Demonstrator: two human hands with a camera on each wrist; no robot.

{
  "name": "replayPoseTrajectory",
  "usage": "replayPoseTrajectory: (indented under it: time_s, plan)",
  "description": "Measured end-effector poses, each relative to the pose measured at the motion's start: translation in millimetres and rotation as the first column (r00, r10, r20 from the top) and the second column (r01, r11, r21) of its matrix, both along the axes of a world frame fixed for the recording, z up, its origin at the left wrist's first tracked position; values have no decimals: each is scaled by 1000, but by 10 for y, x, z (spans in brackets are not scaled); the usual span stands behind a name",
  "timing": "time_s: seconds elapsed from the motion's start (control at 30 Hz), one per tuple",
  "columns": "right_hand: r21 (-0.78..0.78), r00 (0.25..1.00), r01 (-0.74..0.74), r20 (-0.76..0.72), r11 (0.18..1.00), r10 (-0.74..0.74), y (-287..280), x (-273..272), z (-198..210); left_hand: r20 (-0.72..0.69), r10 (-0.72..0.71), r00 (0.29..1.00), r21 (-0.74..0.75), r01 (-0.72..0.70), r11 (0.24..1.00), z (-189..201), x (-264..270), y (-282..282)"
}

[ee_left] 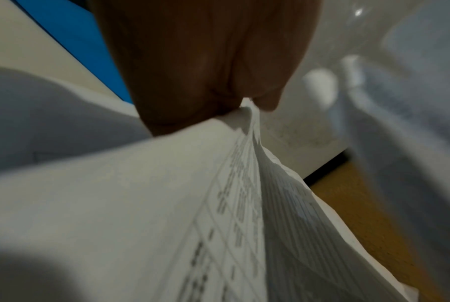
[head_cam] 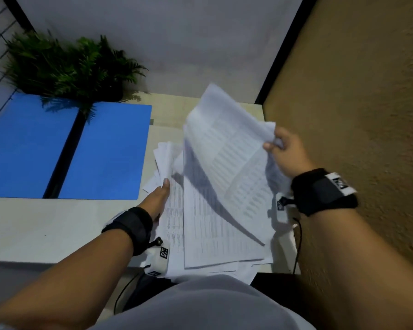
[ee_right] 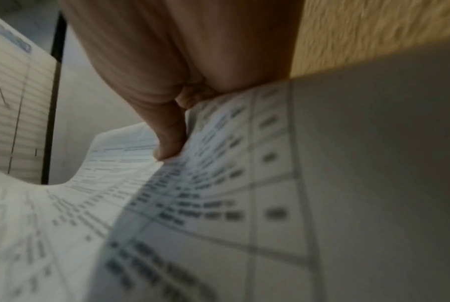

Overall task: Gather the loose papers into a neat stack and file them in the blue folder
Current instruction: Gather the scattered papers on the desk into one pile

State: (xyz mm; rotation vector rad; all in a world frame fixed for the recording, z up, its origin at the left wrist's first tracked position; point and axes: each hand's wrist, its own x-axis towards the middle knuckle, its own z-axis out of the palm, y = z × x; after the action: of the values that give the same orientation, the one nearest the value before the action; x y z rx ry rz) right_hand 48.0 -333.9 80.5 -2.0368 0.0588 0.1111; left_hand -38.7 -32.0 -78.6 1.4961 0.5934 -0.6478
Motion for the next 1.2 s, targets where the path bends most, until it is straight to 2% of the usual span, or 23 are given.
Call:
replayPoseTrajectory:
  time_s: [0.07,0.13,0.2,0.27,0.37,0.47,0.5,0.63,0.7,0.77,0.83,0.9,1.0,1.1,1.2]
  plan:
    - [-66,996,-45,-79,997,40,84,28,-276,24,40,999,-128,-37,991,61,-49,-45]
    - [-81,989,-34,-149,996,22,172,35,-482,124,48,991,-159,-28,987,91,-119,-99]
    - [-94,981,-29,-192,995,11,236,20,-633,185,38,982,-48,-30,998,1,-179,-133]
    - [-114,978,-15,-209,993,-9,224,-8,-746,210,76,975,116,-102,988,-59,-205,-153]
    - [-191,963,84,-236,978,-129,40,-61,-865,182,196,964,138,-222,965,-104,-193,-139]
    - [-208,931,233,-234,950,-279,-145,-185,-1009,151,163,975,167,-188,968,-125,-189,-128]
    - [-202,924,243,-251,949,-290,-147,-238,-1046,141,139,980,178,-164,970,-100,-185,-139]
    - [-293,914,98,-352,951,-203,56,-462,-1282,131,146,981,179,-169,969,5,-132,-288]
    - [-315,910,17,-387,949,-145,193,-552,-1369,105,168,980,92,-178,980,-23,-124,-337]
    - [-301,909,-32,-405,953,-97,309,-608,-1422,78,149,986,67,-154,986,-72,-143,-354]
    - [-266,904,-84,-426,960,-39,365,-629,-1401,143,84,986,157,-106,982,-25,-177,-354]
    - [-210,895,-98,-446,973,-6,314,-583,-1380,186,93,978,261,-141,955,6,-186,-335]
    - [-300,933,51,-325,953,-153,81,-410,-1342,181,193,964,298,-241,924,37,-175,-219]
    - [-530,934,46,-277,847,-224,-211,-213,-1238,162,216,963,316,-258,913,0,-210,-112]
    - [-461,898,-6,-392,887,-198,-343,-153,-1183,112,201,973,318,-227,920,-49,-225,-92]
